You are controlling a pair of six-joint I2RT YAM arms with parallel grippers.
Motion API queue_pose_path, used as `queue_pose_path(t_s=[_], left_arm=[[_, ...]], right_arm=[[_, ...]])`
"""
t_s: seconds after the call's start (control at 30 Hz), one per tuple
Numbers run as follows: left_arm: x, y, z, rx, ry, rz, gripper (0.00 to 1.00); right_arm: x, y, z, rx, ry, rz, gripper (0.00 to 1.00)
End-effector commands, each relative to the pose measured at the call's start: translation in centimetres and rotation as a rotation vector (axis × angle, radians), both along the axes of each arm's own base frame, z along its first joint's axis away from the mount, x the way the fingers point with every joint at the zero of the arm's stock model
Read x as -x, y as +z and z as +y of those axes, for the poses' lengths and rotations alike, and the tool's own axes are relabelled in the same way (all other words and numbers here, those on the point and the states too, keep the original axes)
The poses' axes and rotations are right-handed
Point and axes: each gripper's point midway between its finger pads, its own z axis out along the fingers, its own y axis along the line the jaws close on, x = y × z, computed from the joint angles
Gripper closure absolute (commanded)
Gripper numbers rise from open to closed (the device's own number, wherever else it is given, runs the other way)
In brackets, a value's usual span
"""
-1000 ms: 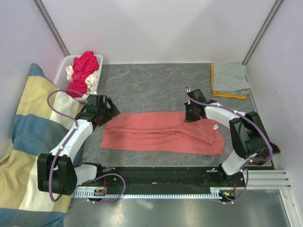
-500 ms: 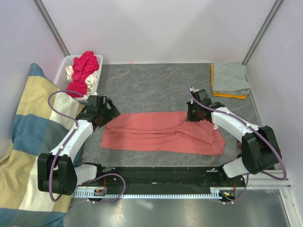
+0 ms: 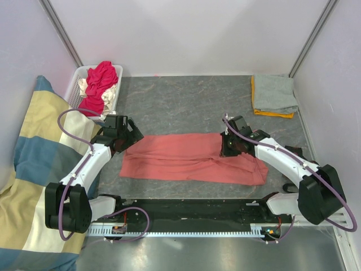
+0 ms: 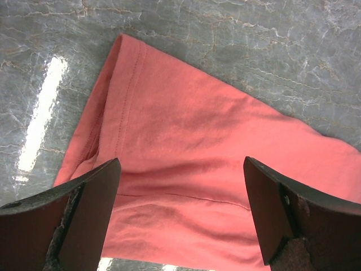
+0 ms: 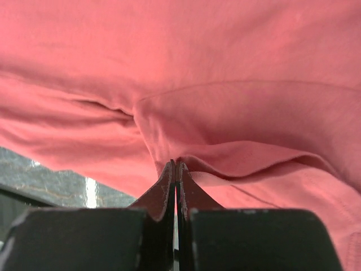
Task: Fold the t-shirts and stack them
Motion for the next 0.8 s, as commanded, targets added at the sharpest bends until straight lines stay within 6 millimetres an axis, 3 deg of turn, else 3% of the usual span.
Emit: queue_pose_path(t_s=[0.0,0.47,0.67,0.7,0.77], left_arm=[[-0.6,0.5,-0.2,0.014,-0.001,-0.036,0.03],[-0.1,0.1,-0.2,0.014,-0.003,-0.033,0.03],[0.5,-0.5,-0.2,0.018,-0.001,-0.021,0.03],[0.6,-0.6,-0.2,0.019,0.0,-0.02,0.03],[0.7,-0.7,-0.3,0.026,0.001,-0.018,0.03]], right_arm=[[2.1,0.4,1.0,-0.037,0.007,0.027,1.0],[6.1,-0.4,5.1,-0.046,0.08,0.065,1.0],[8.2,-0.8,5.7,-0.027,0.1,0.083,0.99],[8.5,-0.9,5.6,-0.021,0.1,0.087,0.97],[9.0,-0.9,5.5,-0.01,0.09,0.087,0.71]])
